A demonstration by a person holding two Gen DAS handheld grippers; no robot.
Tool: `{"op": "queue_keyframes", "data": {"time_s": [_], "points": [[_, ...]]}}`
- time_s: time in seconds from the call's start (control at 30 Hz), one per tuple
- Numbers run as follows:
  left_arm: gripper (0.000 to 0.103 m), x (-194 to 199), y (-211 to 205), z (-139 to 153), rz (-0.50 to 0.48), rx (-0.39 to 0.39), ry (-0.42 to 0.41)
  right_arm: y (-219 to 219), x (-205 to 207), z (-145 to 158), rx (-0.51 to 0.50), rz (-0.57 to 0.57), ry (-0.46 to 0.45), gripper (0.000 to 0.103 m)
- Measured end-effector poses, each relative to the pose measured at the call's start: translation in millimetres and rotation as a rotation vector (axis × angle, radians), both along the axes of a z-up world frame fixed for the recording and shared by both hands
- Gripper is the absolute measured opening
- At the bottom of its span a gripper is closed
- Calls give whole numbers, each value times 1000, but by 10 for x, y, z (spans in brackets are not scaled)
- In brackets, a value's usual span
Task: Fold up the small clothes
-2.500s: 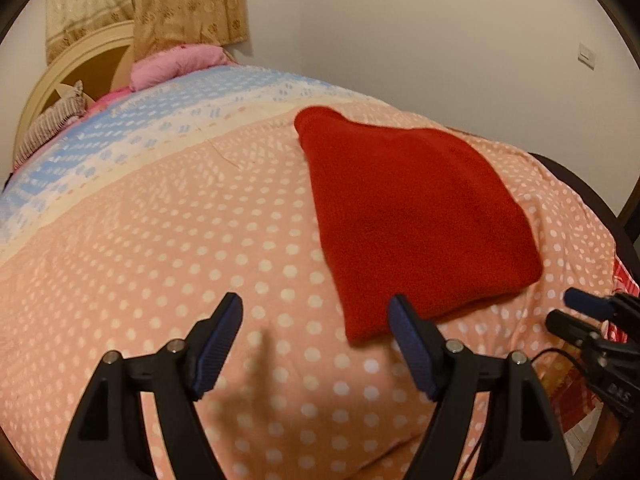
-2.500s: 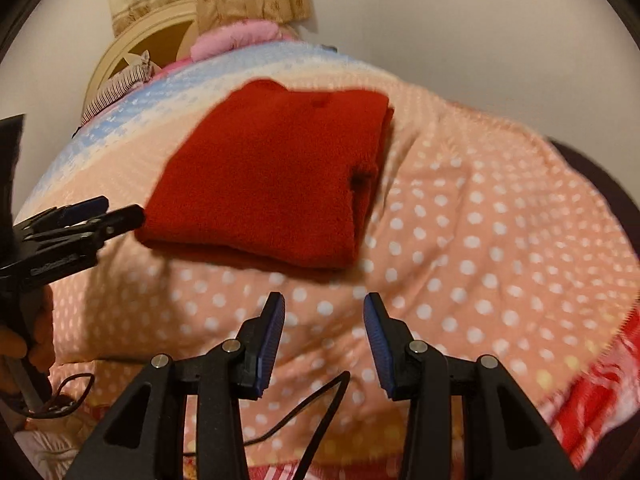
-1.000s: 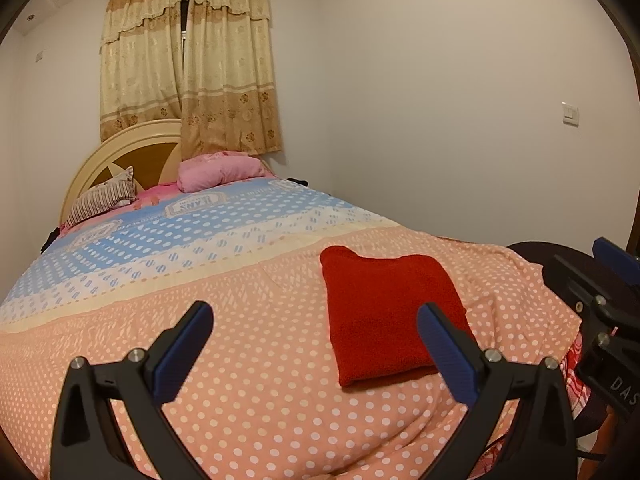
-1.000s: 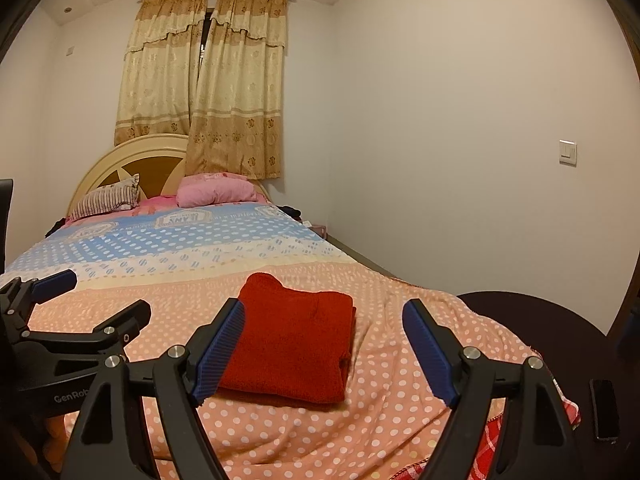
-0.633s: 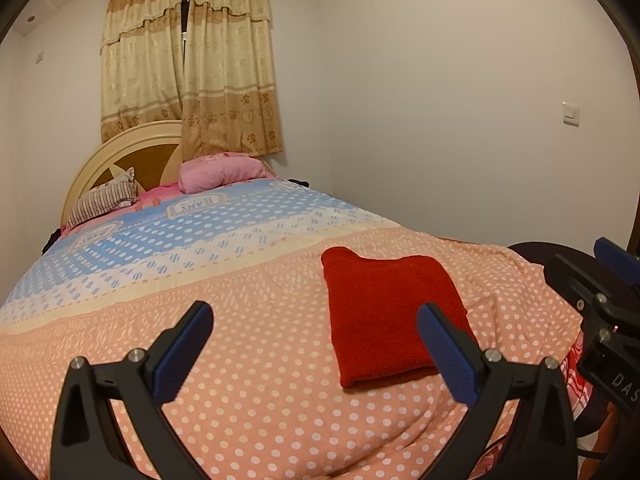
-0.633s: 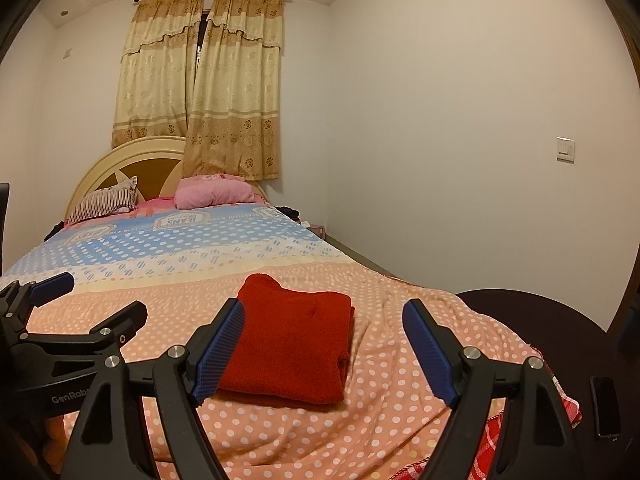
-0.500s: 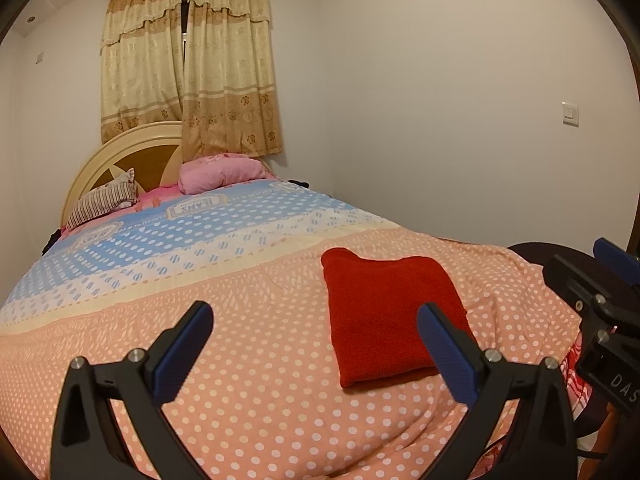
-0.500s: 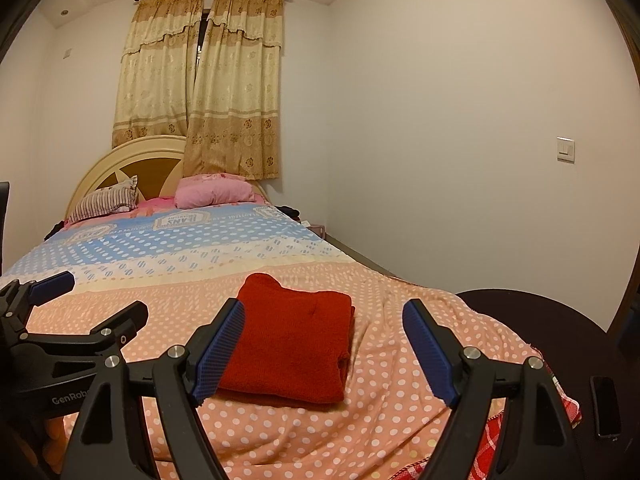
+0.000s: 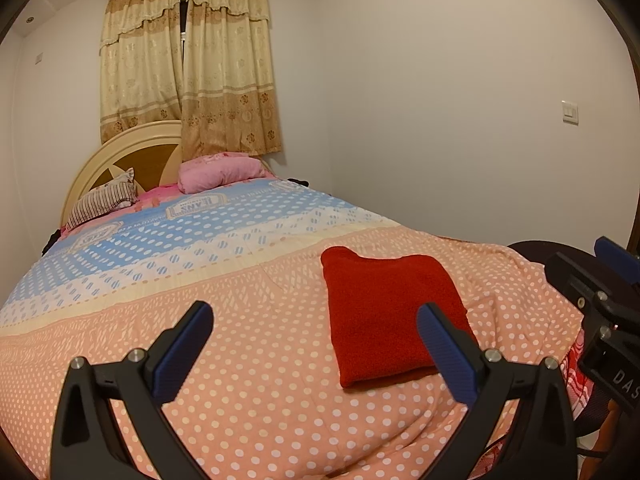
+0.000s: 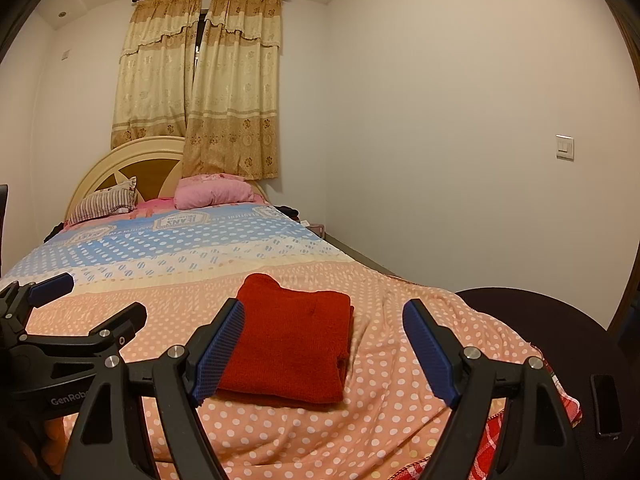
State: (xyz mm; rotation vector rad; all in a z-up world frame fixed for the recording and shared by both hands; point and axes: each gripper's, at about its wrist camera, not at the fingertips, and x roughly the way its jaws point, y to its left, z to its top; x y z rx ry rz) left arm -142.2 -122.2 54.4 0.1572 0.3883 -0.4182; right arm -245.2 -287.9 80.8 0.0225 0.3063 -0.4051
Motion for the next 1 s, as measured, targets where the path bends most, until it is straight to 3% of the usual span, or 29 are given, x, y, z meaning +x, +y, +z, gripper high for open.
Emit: {"op": "queue_keyframes", "data": {"time_s": [1.0], "points": [[103, -6, 71, 7, -3, 0, 9, -26, 12, -1, -4, -13, 9, 82]]}}
